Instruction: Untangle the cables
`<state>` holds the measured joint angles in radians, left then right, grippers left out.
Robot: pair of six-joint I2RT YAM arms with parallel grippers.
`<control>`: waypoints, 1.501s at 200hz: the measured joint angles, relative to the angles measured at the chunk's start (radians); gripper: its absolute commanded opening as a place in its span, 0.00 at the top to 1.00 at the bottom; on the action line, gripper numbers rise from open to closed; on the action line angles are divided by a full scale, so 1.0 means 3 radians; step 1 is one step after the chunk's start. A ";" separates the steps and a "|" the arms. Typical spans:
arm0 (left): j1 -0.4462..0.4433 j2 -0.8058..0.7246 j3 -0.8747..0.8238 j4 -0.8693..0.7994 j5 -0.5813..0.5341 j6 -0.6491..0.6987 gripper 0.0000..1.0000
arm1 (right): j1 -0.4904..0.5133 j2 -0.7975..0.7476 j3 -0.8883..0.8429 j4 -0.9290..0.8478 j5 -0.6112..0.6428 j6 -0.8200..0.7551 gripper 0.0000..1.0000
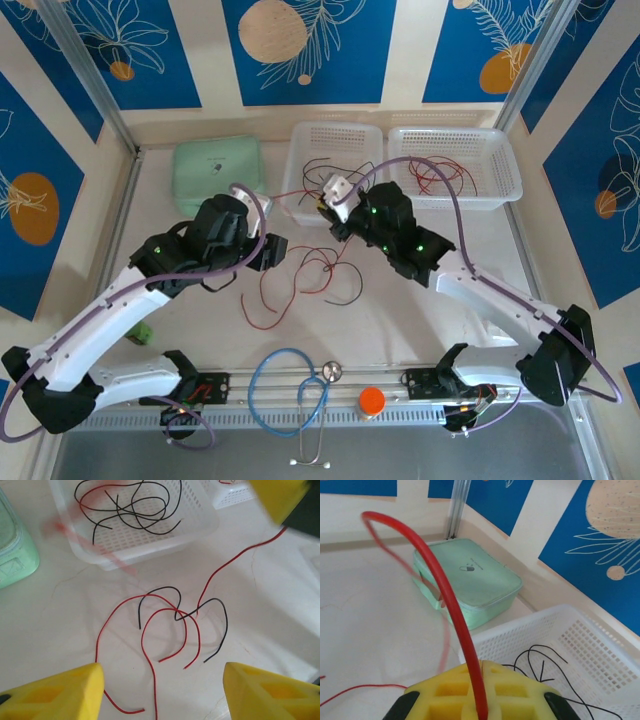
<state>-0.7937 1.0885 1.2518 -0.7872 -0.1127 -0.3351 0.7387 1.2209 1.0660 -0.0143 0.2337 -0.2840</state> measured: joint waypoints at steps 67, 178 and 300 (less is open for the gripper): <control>0.0000 0.0065 -0.0238 0.0146 0.0014 -0.0028 0.35 | -0.0668 -0.0047 0.0820 -0.0612 0.0107 0.0421 1.00; 0.0000 0.0244 -0.0431 0.0245 -0.0001 -0.0201 0.37 | -0.2316 0.1328 0.1912 -0.0924 0.0272 0.0851 1.00; 0.0000 0.0084 -0.0506 0.0216 -0.0167 -0.0328 0.38 | -0.2726 0.2505 0.2186 -0.0879 0.0811 0.1300 1.00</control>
<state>-0.7937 1.1137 1.1000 -0.7223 -0.1627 -0.4335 -0.0792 1.9724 1.7218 -0.2779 0.4770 0.1059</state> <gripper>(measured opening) 0.627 0.066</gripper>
